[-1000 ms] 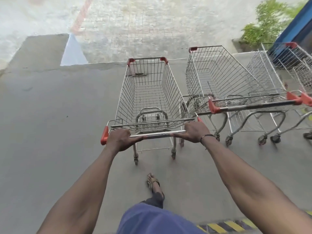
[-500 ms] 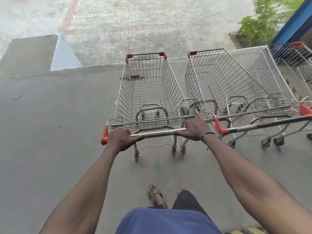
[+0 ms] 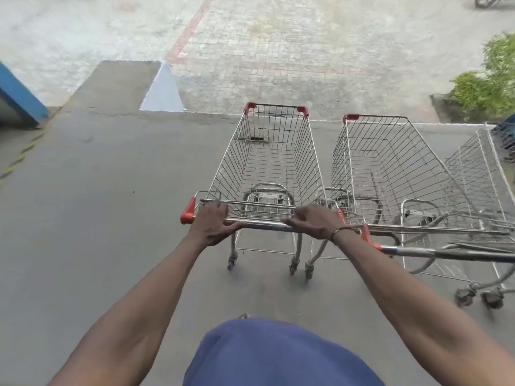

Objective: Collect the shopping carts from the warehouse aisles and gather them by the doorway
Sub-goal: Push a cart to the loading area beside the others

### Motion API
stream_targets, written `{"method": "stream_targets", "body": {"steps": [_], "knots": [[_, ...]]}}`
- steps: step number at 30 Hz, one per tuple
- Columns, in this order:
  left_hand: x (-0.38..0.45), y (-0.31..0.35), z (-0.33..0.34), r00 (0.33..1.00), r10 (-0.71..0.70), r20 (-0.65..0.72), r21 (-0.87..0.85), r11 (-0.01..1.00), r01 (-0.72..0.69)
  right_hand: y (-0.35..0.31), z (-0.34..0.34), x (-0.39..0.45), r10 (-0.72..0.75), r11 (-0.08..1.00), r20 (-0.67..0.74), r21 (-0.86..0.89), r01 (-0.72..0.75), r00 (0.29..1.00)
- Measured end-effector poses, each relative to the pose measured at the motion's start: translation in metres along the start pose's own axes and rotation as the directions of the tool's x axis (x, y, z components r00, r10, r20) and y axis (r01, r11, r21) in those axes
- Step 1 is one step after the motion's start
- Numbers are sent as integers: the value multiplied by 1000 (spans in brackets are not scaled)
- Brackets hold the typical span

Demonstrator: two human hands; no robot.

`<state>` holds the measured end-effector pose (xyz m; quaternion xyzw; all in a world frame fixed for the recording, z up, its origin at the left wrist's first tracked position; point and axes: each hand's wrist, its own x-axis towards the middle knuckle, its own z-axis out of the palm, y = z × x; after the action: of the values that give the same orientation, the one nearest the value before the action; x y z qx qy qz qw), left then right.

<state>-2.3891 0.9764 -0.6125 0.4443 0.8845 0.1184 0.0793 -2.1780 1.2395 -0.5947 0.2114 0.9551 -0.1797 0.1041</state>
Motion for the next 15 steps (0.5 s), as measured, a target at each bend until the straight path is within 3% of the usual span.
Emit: {"method": "stream_targets", "body": {"steps": [5, 8, 15], "knots": [[-45, 13, -6, 955, -132, -267, -115, 988, 104, -33, 1, 12, -233, 968, -130, 67, 243, 964], [-89, 10, -3, 909, -294, -297, -207, 949, 240, -60, 9, 10, -374, 920, -118, 79, 384, 920], [-232, 3, 5, 719, -605, -344, -311, 795, 520, -157, 44, -6, -625, 779, 16, 85, 621, 781]]}}
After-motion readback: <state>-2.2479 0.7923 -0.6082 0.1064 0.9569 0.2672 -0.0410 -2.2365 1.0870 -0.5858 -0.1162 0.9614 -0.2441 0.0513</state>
